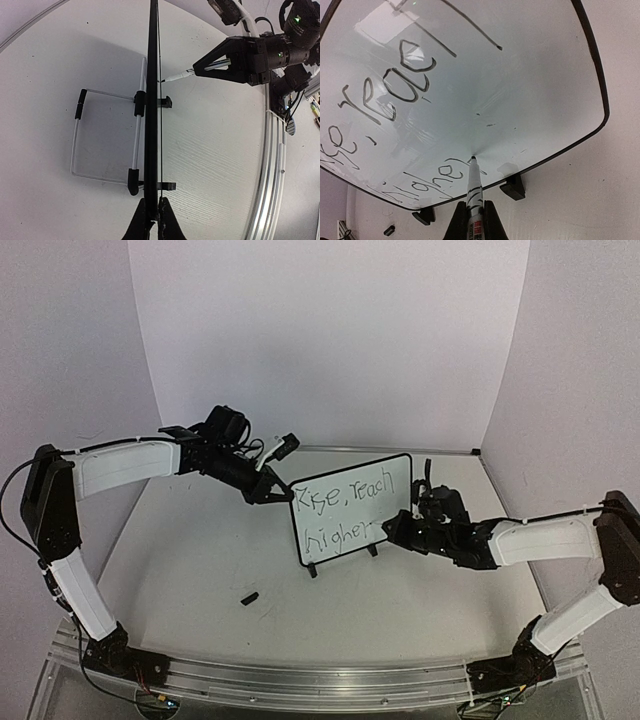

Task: Write a sentence on the whiteboard
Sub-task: Write a sentence on the whiteboard, then adjust the whiteboard on the whiteboard stand, then pick up the pen cap from the center of the board.

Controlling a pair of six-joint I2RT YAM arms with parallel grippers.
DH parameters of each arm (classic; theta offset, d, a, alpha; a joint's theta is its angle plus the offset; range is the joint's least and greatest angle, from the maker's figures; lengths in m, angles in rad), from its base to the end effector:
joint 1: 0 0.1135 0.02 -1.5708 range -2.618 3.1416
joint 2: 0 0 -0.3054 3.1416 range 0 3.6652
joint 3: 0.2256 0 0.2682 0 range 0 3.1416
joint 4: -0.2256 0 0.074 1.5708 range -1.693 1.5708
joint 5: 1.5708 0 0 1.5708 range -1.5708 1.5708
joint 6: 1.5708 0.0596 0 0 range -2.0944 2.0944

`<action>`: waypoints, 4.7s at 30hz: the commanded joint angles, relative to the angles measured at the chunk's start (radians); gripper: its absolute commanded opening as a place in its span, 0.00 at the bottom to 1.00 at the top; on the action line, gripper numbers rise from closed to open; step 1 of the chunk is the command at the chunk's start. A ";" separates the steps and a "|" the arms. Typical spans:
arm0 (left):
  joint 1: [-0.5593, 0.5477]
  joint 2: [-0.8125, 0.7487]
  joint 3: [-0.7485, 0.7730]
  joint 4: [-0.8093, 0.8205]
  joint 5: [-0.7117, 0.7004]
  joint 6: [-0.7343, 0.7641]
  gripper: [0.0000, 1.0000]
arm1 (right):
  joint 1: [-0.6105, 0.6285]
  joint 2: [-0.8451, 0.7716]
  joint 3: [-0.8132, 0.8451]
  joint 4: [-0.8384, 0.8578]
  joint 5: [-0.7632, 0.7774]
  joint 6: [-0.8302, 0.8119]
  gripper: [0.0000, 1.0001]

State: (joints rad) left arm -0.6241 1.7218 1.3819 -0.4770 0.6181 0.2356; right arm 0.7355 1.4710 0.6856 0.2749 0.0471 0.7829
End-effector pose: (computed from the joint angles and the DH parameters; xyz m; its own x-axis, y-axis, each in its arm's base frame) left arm 0.3176 -0.2713 0.2955 -0.3889 0.5145 -0.7642 0.9142 0.3182 -0.2510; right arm 0.2491 0.2216 0.2097 -0.7081 0.3095 -0.6347 -0.1979 0.7758 0.5991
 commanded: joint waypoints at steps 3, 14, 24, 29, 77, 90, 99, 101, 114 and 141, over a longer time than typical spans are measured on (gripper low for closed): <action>-0.024 0.038 -0.018 -0.133 -0.053 0.038 0.00 | -0.007 -0.135 -0.068 0.022 0.032 -0.010 0.00; -0.023 0.037 -0.018 -0.132 -0.054 0.037 0.00 | -0.007 -0.049 -0.060 0.037 0.009 -0.007 0.00; -0.024 0.035 -0.018 -0.132 -0.056 0.038 0.00 | -0.007 0.023 -0.018 0.062 0.009 -0.017 0.00; -0.023 0.035 -0.018 -0.132 -0.057 0.038 0.00 | -0.007 0.039 -0.012 0.067 0.019 -0.016 0.00; -0.005 -0.026 0.006 -0.188 -0.061 0.034 0.00 | -0.092 -0.283 -0.022 -0.281 0.102 -0.147 0.00; 0.032 -0.061 0.046 -0.323 -0.049 0.048 0.00 | -0.105 -0.324 -0.033 -0.309 0.102 -0.151 0.00; 0.061 -0.109 0.022 -0.326 -0.059 0.037 0.00 | -0.105 -0.346 -0.044 -0.312 0.103 -0.152 0.00; 0.062 -0.109 0.024 -0.330 -0.058 0.034 0.00 | -0.105 -0.348 -0.044 -0.311 0.103 -0.152 0.00; 0.063 -0.228 -0.094 -0.177 -0.173 -0.091 0.50 | -0.105 -0.414 -0.034 -0.307 -0.007 -0.249 0.00; -0.137 -0.641 -0.806 0.334 -0.489 -0.599 0.77 | -0.105 -0.478 -0.103 -0.322 -0.224 -0.198 0.00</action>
State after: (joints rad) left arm -0.6913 1.0814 0.6299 -0.2981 0.2073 -0.3002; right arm 0.6334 0.9699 0.5873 -0.0348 -0.1159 0.5425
